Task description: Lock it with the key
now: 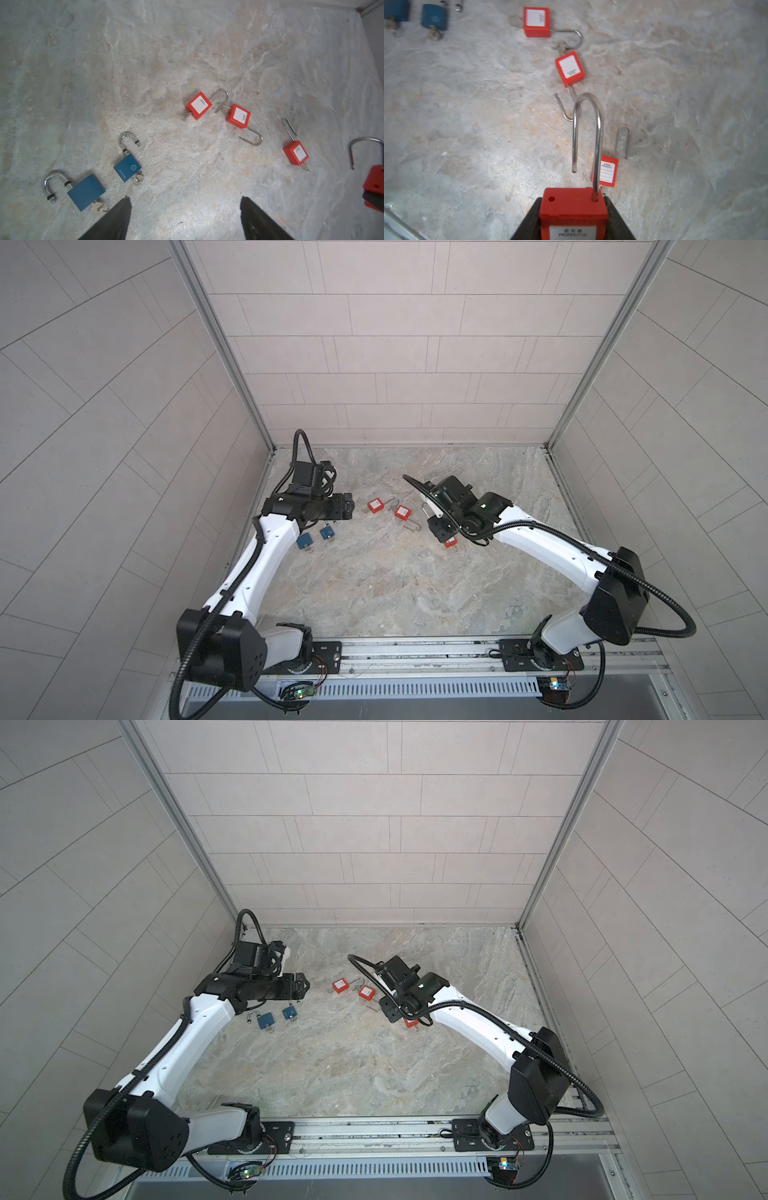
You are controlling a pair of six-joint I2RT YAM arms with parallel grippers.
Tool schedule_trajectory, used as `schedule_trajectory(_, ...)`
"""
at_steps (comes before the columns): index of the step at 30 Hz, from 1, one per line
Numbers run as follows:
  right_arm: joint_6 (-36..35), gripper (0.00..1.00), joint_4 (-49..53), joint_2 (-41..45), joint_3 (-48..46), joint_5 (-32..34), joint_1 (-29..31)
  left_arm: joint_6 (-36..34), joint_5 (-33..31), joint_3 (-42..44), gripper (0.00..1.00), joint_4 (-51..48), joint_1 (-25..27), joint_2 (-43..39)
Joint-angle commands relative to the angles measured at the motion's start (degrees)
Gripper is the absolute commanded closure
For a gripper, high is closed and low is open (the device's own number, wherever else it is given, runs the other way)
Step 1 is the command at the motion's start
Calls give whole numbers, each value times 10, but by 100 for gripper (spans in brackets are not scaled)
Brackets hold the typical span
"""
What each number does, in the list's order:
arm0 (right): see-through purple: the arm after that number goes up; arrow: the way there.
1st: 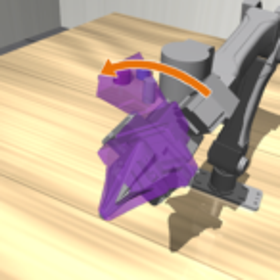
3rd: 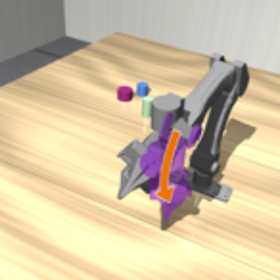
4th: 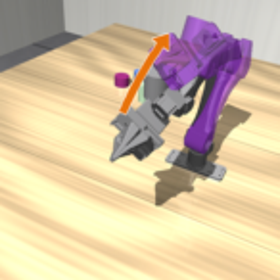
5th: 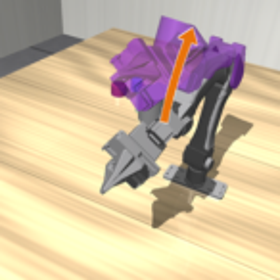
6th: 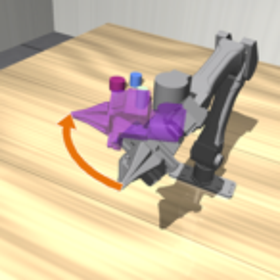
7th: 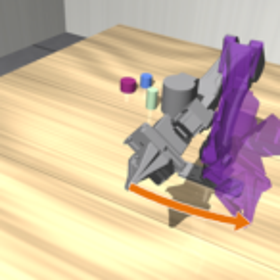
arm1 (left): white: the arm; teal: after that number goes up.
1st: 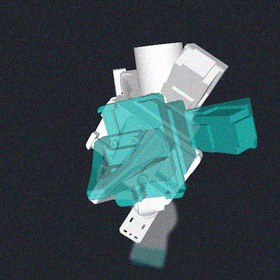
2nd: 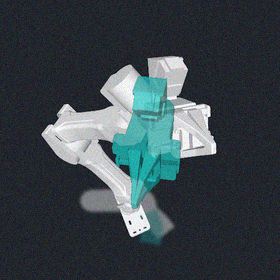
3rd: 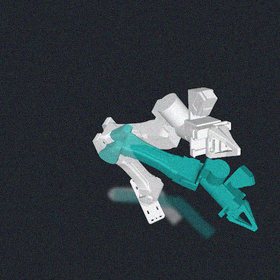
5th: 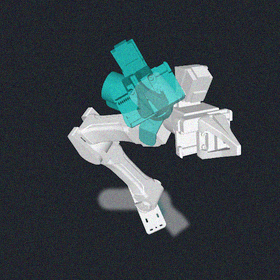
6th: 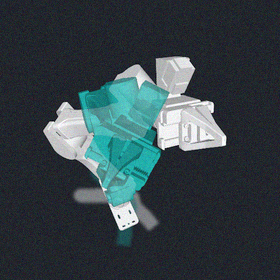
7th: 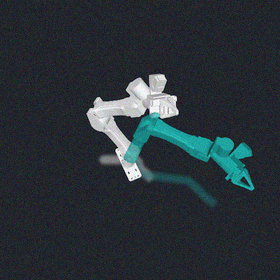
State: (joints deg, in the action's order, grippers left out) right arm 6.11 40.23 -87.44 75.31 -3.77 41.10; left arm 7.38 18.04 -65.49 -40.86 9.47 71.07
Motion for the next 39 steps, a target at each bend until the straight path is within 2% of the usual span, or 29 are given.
schedule_trajectory(1, -110, 58, -28, 2, 7, -69, 7, -50, 95, 10, 22, -17, 2, -39)
schedule_trajectory(4, -166, 58, -46, -1, 10, -127, 13, -94, 167, 23, 34, -18, 2, -42)
schedule_trajectory(8, -210, 60, -40, -8, 18, -153, 14, -125, 228, 53, 39, 16, 5, -56)
schedule_trajectory(10, -246, 65, -32, -10, 20, -186, 14, -143, 251, 64, 40, 35, 10, -63)
schedule_trajectory(14, -264, 66, -30, -13, 26, -209, 14, -206, 286, 92, 41, 75, 32, -79)
schedule_trajectory(17, -300, 72, -20, -14, 27, -246, 14, -262, 325, 127, 53, 130, 62, -99)
schedule_trajectory(19, -300, 72, -17, -12, 28, -248, 13, -260, 321, 163, 54, 197, 82, -118)
schedule_trajectory(23, -330, 71, -15, 2, 14, -282, 13, -242, 334, 227, 50, 314, 86, -155)
schedule_trajectory(27, -354, 71, -26, 20, -5, -314, 13, -255, 331, 239, 50, 322, 89, -165)
schedule_trajectory(33, -389, 71, -10, 30, -13, -328, 13, -279, 337, 242, 46, 328, 93, -169)
schedule_trajectory(39, -404, 72, -1, 32, -9, -333, 13, -299, 372, 239, 51, 322, 103, -154)
